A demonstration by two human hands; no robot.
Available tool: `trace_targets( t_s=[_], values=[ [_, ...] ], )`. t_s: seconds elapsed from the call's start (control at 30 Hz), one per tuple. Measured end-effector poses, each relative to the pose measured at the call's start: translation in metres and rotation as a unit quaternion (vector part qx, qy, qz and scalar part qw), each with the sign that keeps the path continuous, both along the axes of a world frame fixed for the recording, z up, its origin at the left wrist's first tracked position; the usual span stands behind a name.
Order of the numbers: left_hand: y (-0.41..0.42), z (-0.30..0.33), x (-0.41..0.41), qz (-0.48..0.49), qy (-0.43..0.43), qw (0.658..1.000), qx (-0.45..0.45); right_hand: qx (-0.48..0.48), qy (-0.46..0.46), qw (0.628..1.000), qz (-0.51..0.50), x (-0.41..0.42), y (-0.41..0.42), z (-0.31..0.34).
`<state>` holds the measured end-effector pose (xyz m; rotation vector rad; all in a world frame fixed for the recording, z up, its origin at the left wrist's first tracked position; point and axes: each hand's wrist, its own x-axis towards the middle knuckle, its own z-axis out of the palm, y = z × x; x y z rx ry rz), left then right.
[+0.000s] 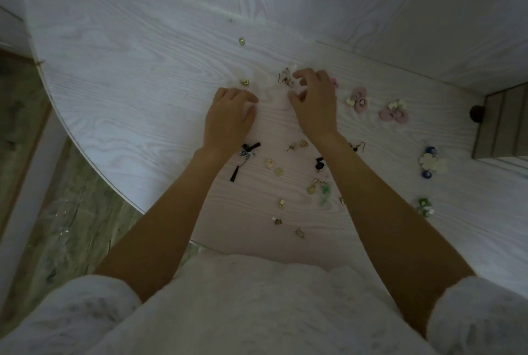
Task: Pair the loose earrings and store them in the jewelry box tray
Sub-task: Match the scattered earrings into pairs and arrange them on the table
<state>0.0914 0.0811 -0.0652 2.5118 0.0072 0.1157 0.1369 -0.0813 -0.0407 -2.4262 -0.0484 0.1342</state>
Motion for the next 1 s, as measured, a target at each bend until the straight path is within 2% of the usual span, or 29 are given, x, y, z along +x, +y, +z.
trace_targets(
  t_s=[0.07, 0.17, 0.3, 0.43, 0.6, 0.77, 0.87, 1.0],
  values=[
    [0.009, 0.003, 0.001, 0.052, -0.011, 0.999, -0.01, -0.051, -0.017, 0.998, 0.043, -0.019, -0.007, 0.0],
    [0.024, 0.001, 0.018, 0.04, 0.045, 0.998, 0.009, -0.15, 0.011, 0.988, 0.035, -0.041, -0.02, -0.008],
    [0.026, -0.001, 0.041, -0.032, 0.103, 0.994, 0.025, -0.079, 0.059, 0.995, 0.026, -0.057, -0.029, -0.014],
    [0.018, -0.001, 0.028, -0.077, 0.094, 0.992, 0.028, -0.083, -0.017, 0.991, 0.102, -0.046, -0.015, -0.007],
    [0.017, -0.002, -0.011, -0.01, 0.045, 0.997, 0.065, -0.064, -0.027, 0.972, 0.224, 0.033, 0.045, 0.003],
    [0.026, -0.004, -0.027, 0.062, 0.114, 0.991, 0.01, -0.144, 0.088, 0.943, 0.288, 0.083, 0.079, -0.005],
    [0.026, -0.002, -0.034, 0.057, 0.126, 0.99, -0.023, -0.146, 0.096, 0.927, 0.331, 0.068, 0.074, -0.016],
    [0.018, 0.001, -0.047, 0.038, 0.15, 0.987, -0.038, -0.07, 0.035, 0.921, 0.381, 0.002, 0.04, -0.023]
  ],
)
